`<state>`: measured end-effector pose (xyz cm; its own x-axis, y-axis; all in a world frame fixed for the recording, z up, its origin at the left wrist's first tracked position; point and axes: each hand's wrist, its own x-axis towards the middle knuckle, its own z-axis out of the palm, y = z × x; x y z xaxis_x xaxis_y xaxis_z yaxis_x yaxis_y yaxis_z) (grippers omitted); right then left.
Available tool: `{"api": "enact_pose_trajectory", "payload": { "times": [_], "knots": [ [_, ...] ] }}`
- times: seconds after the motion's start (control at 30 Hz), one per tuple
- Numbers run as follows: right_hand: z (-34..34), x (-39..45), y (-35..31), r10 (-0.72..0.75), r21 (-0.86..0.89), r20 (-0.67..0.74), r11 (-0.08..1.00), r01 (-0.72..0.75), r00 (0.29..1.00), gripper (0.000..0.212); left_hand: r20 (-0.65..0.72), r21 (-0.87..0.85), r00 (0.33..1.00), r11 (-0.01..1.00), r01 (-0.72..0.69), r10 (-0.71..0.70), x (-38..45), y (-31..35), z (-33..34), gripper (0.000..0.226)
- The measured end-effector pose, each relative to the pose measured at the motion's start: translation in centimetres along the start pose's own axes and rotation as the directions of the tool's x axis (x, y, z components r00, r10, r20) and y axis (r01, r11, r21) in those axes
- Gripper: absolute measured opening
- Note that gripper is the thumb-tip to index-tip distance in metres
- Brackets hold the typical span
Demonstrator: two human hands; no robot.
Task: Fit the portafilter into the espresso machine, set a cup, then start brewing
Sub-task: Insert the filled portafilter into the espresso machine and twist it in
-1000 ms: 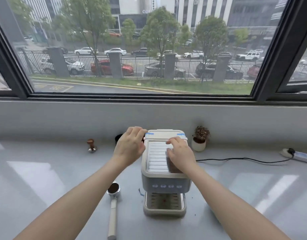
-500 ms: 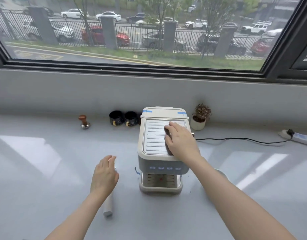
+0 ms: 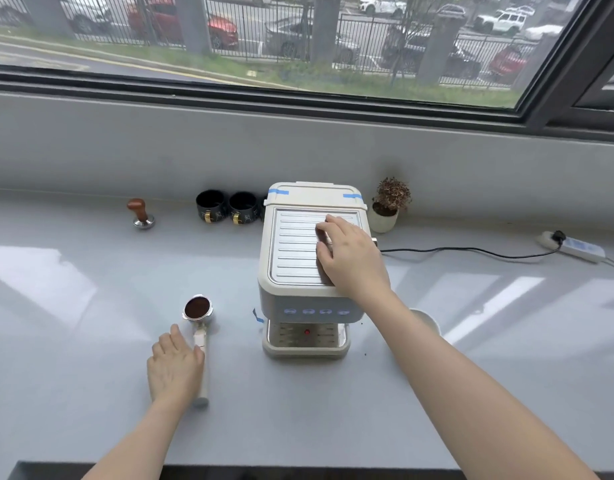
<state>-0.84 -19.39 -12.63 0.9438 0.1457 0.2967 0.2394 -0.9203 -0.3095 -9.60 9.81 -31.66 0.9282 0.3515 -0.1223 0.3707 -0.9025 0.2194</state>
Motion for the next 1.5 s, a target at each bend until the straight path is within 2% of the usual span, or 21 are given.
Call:
{"api": "enact_pose_trajectory", "payload": {
  "times": [0.13, 0.23, 0.33, 0.57, 0.77, 0.9, 1.03, 1.13, 1.33, 1.5],
  "knots": [
    [0.0, 0.0, 0.0, 0.008, 0.010, -0.003, 1.000, -0.008, 1.000, 0.033, 0.025, -0.035, 0.999, 0.999, 0.031, -0.030, 0.0, 0.7, 0.8, 0.054],
    [0.0, -0.1, 0.0, 0.017, 0.019, -0.012, 1.000, -0.016, 1.000, 0.033, 0.048, -0.097, 0.998, 0.994, 0.053, -0.049, 0.0, 1.6, 1.1, 0.039],
    [0.0, -0.1, 0.0, 0.027, 0.033, -0.027, 0.999, -0.026, 0.999, 0.032, 0.085, -0.177, 0.988, 0.974, 0.141, -0.127, 0.1, 2.3, 1.3, 0.026],
    [-0.1, -0.1, -0.1, 0.028, 0.033, -0.013, 0.999, -0.028, 1.000, 0.032, 0.191, -0.220, 0.949, 0.931, 0.290, -0.250, 0.8, 2.2, 1.2, 0.027],
    [-0.1, -0.1, 0.0, 0.032, 0.032, -0.011, 0.999, -0.031, 0.999, 0.031, 0.217, -0.301, 0.939, 0.896, 0.325, -0.268, 0.5, 1.0, 1.0, 0.020],
    [-0.1, -0.1, -0.1, 0.031, 0.033, -0.018, 0.999, -0.030, 0.999, 0.030, 0.222, -0.318, 0.944, 0.897, 0.308, -0.245, 0.0, 0.6, 0.7, 0.019],
    [-0.1, -0.2, -0.1, 0.033, 0.040, -0.024, 0.999, -0.032, 0.999, 0.030, 0.205, -0.323, 0.955, 0.907, 0.271, -0.212, -0.8, 0.5, 0.1, 0.009],
    [-0.1, -0.2, 0.0, 0.032, 0.038, -0.021, 0.999, -0.031, 0.999, 0.031, 0.191, -0.363, 0.969, 0.906, 0.216, -0.155, -1.8, 0.9, -0.8, 0.004],
    [0.0, -0.2, 0.0, 0.031, 0.041, -0.028, 0.999, -0.030, 0.999, 0.030, 0.224, -0.334, 0.975, 0.940, 0.077, 0.000, -3.9, 1.9, -2.8, 0.007],
    [0.1, -0.2, 0.0, 0.029, 0.041, -0.041, 0.999, -0.028, 0.999, 0.029, 0.284, -0.372, 0.957, 0.927, 0.048, 0.064, -5.7, 3.1, -3.6, 0.005]
  ]
}}
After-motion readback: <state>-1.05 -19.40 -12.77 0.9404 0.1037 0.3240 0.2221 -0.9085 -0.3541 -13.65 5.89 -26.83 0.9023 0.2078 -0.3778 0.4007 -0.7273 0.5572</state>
